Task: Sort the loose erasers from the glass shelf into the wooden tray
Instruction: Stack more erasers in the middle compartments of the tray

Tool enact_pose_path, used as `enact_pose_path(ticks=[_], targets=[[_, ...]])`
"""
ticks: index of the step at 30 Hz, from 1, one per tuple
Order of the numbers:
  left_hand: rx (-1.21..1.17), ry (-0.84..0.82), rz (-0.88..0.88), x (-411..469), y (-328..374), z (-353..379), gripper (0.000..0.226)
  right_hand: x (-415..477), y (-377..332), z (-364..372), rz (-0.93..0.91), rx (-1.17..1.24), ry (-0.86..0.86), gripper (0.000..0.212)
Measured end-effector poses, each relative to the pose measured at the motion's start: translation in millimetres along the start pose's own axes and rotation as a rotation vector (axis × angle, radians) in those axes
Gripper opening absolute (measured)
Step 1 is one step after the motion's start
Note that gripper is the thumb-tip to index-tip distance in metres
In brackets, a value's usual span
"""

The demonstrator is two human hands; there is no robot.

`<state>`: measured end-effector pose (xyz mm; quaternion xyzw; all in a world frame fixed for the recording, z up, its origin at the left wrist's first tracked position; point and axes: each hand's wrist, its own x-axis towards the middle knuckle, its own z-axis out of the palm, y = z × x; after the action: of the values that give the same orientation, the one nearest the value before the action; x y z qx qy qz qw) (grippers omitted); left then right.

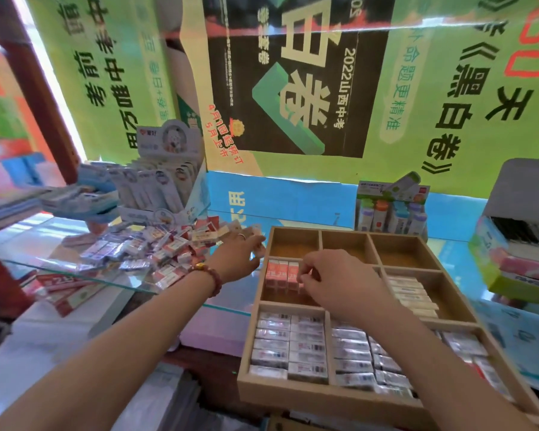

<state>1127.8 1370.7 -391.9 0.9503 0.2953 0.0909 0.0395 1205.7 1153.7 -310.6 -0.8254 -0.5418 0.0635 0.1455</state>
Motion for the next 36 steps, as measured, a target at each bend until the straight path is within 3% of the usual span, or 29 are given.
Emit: enact_pose_path(ticks=[11,17,29,36], targets=[[-0.052,0.194,-0.011,-17,6,11,0.029,1,11,-3,0.009,0.018,-0.009,0.019],[-0.037,0.137,-0.033,-29,11,9,0.033,0,7,0,-0.015,0.017,-0.055,0.020],[0.211,-0.055,-0.121,-41,20,-10,0.047,-4,16,3,-0.022,0.068,-0.080,0.021],[-0.048,0.058,-0.163,-54,17,-17,0.048,-17,24,-4,-0.019,0.157,-0.079,0.020]])
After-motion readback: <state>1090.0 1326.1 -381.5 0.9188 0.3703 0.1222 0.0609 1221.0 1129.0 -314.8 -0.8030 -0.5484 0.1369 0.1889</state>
